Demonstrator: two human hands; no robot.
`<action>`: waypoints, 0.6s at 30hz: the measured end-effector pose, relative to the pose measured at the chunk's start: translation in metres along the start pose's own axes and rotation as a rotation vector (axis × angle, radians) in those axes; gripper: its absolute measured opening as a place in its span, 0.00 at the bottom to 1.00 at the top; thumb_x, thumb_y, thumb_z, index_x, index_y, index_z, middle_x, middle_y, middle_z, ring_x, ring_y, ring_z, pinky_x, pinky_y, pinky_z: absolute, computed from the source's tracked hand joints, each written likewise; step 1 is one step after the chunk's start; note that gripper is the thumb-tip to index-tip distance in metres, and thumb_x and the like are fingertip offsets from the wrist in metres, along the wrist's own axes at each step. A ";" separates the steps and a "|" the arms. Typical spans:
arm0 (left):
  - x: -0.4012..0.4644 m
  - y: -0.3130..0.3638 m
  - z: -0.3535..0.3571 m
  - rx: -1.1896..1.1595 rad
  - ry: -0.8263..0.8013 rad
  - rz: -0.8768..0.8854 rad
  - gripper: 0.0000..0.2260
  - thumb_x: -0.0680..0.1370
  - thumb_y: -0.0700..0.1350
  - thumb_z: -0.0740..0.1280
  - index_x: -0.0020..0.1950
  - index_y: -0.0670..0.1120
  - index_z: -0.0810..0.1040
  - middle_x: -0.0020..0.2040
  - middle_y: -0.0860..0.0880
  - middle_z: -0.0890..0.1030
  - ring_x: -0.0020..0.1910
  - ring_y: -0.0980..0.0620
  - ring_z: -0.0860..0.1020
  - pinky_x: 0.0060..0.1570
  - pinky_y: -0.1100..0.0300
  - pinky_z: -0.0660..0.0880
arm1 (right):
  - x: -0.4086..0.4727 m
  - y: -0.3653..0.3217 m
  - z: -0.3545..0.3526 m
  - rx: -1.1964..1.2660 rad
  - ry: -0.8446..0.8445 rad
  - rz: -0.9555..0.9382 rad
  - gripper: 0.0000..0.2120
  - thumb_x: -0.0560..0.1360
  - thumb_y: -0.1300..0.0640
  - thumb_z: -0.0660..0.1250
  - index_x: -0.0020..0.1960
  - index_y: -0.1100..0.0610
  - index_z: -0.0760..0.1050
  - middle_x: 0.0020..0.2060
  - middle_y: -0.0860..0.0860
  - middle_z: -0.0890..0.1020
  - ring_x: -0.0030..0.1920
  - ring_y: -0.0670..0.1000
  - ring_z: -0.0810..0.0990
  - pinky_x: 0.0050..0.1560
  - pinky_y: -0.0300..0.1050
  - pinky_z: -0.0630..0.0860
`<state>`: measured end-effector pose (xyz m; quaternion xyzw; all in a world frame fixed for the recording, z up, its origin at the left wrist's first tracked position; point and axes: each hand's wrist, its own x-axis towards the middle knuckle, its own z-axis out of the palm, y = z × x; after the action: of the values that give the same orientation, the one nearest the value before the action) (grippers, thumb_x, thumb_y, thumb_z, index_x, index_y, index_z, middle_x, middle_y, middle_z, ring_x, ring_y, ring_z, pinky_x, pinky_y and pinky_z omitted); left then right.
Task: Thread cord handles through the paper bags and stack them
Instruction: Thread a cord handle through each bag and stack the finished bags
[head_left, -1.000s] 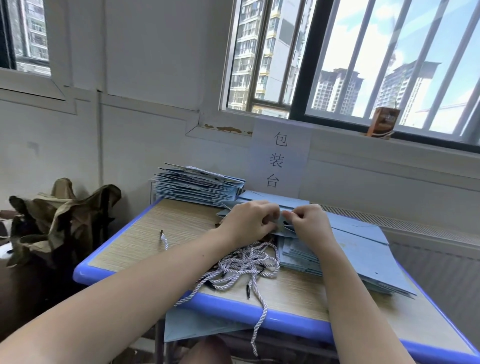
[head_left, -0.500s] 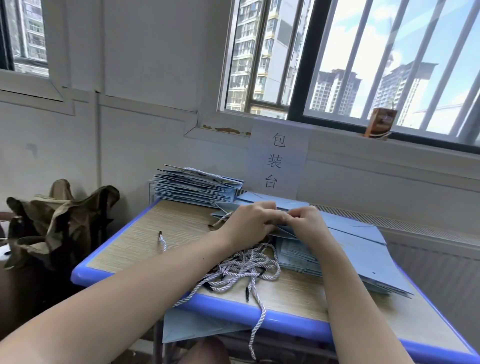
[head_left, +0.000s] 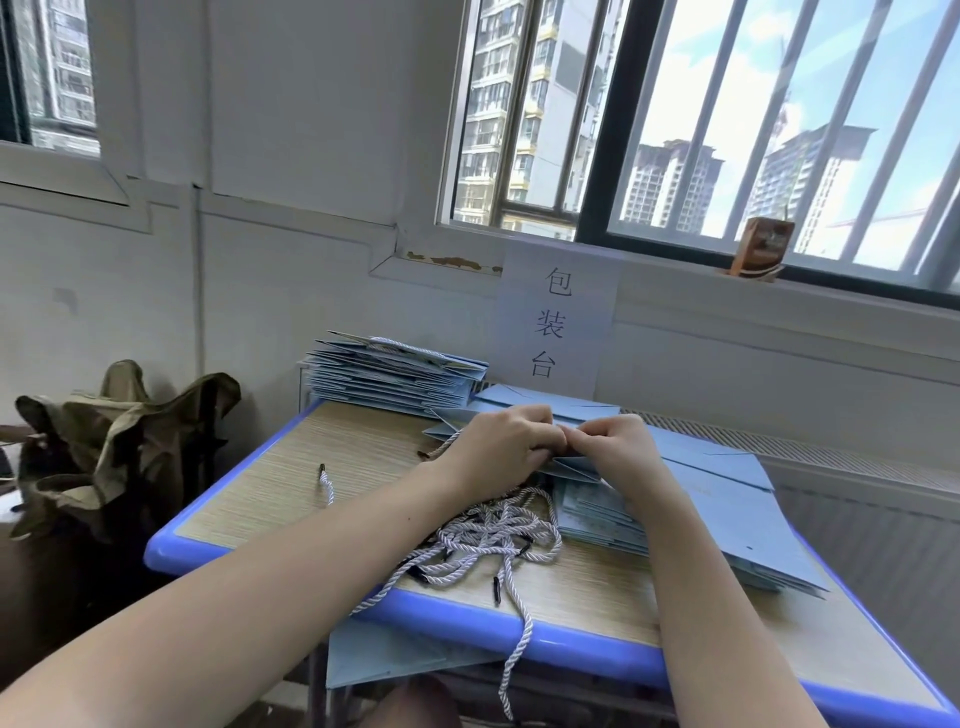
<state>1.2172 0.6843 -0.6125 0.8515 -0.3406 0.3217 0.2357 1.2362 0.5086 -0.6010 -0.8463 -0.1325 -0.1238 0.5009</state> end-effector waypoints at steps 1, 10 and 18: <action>0.000 0.000 0.000 0.009 0.004 0.007 0.07 0.77 0.41 0.68 0.50 0.48 0.84 0.44 0.50 0.78 0.39 0.51 0.74 0.41 0.52 0.76 | 0.000 0.000 0.000 0.004 0.005 -0.004 0.25 0.72 0.49 0.75 0.38 0.72 0.76 0.30 0.54 0.69 0.35 0.50 0.66 0.39 0.47 0.62; -0.001 -0.002 -0.002 -0.018 -0.004 0.035 0.08 0.76 0.36 0.66 0.51 0.46 0.80 0.46 0.51 0.78 0.43 0.48 0.77 0.44 0.49 0.77 | -0.003 -0.007 0.001 0.030 0.067 -0.058 0.16 0.71 0.54 0.77 0.33 0.65 0.80 0.26 0.52 0.74 0.32 0.48 0.70 0.37 0.46 0.67; 0.002 -0.005 0.001 -0.030 -0.009 0.009 0.04 0.75 0.35 0.65 0.47 0.44 0.75 0.45 0.49 0.77 0.43 0.48 0.74 0.42 0.49 0.75 | -0.007 -0.012 0.002 0.022 0.087 -0.050 0.21 0.71 0.55 0.78 0.24 0.57 0.74 0.20 0.44 0.67 0.26 0.45 0.64 0.31 0.41 0.64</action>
<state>1.2222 0.6859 -0.6132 0.8478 -0.3502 0.3137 0.2456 1.2252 0.5156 -0.5947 -0.8311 -0.1330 -0.1713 0.5121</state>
